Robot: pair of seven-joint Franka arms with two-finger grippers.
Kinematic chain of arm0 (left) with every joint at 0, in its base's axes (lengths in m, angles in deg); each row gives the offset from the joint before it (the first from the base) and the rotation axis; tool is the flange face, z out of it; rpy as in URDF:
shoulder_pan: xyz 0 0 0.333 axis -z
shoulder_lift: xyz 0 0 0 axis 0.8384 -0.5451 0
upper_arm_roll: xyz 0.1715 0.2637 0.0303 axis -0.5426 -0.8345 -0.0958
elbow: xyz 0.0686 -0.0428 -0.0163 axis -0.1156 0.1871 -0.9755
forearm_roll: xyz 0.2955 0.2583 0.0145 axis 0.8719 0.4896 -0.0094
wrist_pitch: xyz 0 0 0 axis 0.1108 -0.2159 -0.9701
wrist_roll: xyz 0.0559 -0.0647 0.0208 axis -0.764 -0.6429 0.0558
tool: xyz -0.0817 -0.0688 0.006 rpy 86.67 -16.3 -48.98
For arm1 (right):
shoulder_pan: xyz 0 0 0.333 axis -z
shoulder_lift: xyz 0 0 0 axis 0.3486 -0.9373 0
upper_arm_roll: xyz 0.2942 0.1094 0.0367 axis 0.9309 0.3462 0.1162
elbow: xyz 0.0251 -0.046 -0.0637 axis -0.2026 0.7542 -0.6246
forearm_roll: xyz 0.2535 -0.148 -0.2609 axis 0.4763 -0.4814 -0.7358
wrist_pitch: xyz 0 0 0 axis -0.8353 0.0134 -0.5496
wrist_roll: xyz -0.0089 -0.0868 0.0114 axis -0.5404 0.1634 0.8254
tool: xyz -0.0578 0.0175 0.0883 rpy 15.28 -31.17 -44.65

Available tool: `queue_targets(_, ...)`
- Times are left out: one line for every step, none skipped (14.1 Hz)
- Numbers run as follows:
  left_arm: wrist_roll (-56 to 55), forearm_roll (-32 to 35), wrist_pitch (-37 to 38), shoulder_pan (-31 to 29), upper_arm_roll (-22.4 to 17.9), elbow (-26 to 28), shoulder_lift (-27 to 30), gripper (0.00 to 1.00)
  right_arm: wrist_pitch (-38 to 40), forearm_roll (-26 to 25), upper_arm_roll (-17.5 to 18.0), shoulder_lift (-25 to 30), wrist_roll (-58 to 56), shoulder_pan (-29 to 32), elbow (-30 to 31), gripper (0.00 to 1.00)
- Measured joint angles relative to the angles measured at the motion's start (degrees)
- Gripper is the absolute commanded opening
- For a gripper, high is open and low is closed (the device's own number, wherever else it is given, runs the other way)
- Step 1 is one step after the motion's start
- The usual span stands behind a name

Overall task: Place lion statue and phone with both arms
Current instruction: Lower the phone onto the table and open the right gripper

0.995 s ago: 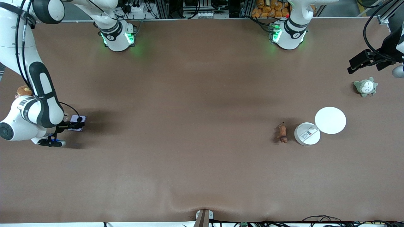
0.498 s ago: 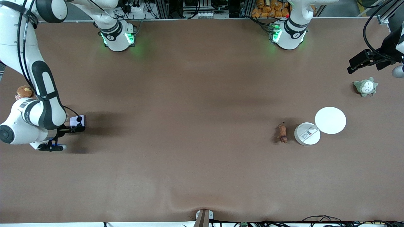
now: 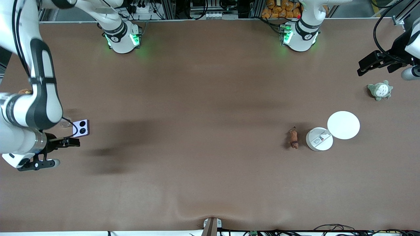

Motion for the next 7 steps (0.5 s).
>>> queue_targets(0.0,0.0,0.01,0.0,0.01,0.0,-0.01,1.0,1.1,-0.04,0.03,2.71,1.43,-1.54,0.7,1.0)
queue_targets(0.0,0.0,0.02,0.01,0.02,0.01,-0.02,1.0,1.59,-0.08,0.08,5.62,3.36,-3.02,2.34,1.0)
queue_targets(0.0,0.0,0.03,0.0,0.02,0.02,-0.03,1.0,1.68,-0.12,0.14,8.67,5.29,-4.54,4.66,1.0)
queue_targets(0.0,0.0,0.03,-0.01,0.0,0.02,-0.05,1.0,1.7,-0.18,0.19,11.75,7.19,-5.99,7.25,1.0)
queue_targets(0.0,0.0,0.03,-0.02,-0.02,0.02,-0.05,1.0,1.72,-0.27,0.25,14.62,8.69,-7.07,9.74,1.0)
queue_targets(0.0,0.0,0.03,-0.03,-0.04,0.02,-0.06,1.0,1.72,-0.31,0.3,17.45,9.53,-7.65,12.16,1.0)
queue_targets(0.0,0.0,0.03,-0.06,-0.05,0.02,-0.06,1.0,1.73,-0.34,0.28,20.2,9.89,-7.68,14.34,1.0)
